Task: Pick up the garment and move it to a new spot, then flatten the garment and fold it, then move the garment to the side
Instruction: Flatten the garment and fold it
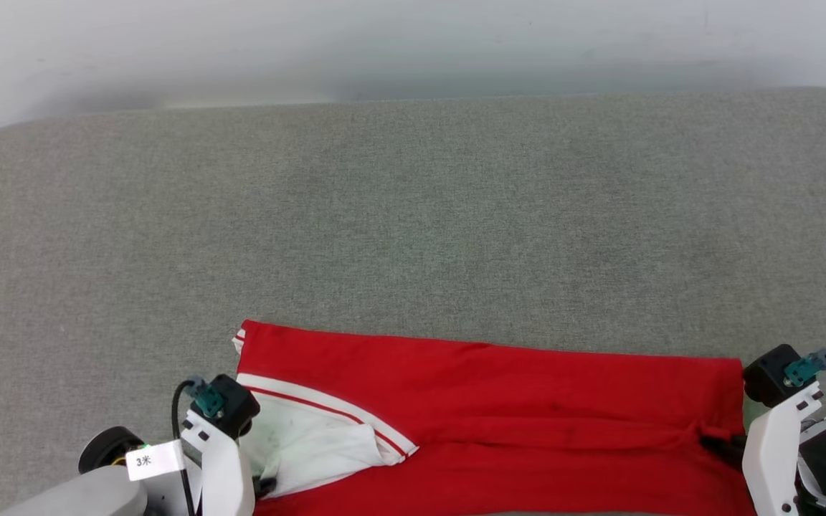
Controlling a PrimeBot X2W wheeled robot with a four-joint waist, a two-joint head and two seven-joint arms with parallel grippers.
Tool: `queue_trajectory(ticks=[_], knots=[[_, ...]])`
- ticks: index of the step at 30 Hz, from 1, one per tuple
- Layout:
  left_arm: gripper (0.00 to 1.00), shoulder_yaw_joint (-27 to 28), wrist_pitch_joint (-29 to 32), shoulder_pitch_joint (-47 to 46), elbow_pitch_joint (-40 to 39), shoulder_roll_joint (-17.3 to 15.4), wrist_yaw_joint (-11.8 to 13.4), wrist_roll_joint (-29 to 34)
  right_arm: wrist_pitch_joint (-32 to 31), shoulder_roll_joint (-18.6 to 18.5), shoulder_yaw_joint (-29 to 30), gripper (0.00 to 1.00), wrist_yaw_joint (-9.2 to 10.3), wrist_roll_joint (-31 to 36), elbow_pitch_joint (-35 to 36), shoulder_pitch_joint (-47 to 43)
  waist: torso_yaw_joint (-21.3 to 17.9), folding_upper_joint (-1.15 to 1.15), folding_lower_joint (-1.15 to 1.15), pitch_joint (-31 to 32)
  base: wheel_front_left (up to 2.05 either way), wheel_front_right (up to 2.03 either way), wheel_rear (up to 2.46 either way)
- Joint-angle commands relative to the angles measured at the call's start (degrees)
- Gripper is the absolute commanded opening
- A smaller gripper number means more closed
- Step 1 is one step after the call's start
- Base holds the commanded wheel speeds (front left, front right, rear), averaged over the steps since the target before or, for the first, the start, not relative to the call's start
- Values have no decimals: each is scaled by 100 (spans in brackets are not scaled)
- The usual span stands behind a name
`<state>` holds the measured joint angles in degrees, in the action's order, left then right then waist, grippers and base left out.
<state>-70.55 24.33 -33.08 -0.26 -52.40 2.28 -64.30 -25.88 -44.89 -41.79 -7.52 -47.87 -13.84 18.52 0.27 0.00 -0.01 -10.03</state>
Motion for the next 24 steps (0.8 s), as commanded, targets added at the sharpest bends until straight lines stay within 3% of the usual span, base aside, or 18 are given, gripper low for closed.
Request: queue_trajectory(ticks=[1, 2, 6, 10, 17, 24], knots=[[100, 73, -191, 44, 77, 48, 46, 22, 98, 87, 33, 77, 7, 13, -121, -18, -12, 0, 1, 17, 0, 0, 0], [100, 105, -280, 58, 89, 52, 80, 35, 147, 77, 59, 100, 8, 27, -111, 20, -17, 0, 1, 41, 0, 0, 0], [100, 210, -582, 97, 16, -27, 194, 126, 295, -31, 173, 100, 6, 6, 53, 98, -29, 0, 1, 154, 0, 0, 0], [100, 462, -1159, 161, -247, -173, 479, 248, 412, -248, 414, 100, 5, -72, 441, 66, -36, 0, 1, 291, 0, 0, 0], [100, 1121, -2753, 449, -320, -157, 1346, 453, 394, -461, 1339, 100, 5, -454, 742, -254, -14, 0, 1, 315, 0, 0, 0], [100, 1542, -3805, 744, -117, 162, 2031, 721, -51, -244, 2044, 100, 4, -1176, 433, -819, 81, 0, 1, 191, 0, 0, 0]])
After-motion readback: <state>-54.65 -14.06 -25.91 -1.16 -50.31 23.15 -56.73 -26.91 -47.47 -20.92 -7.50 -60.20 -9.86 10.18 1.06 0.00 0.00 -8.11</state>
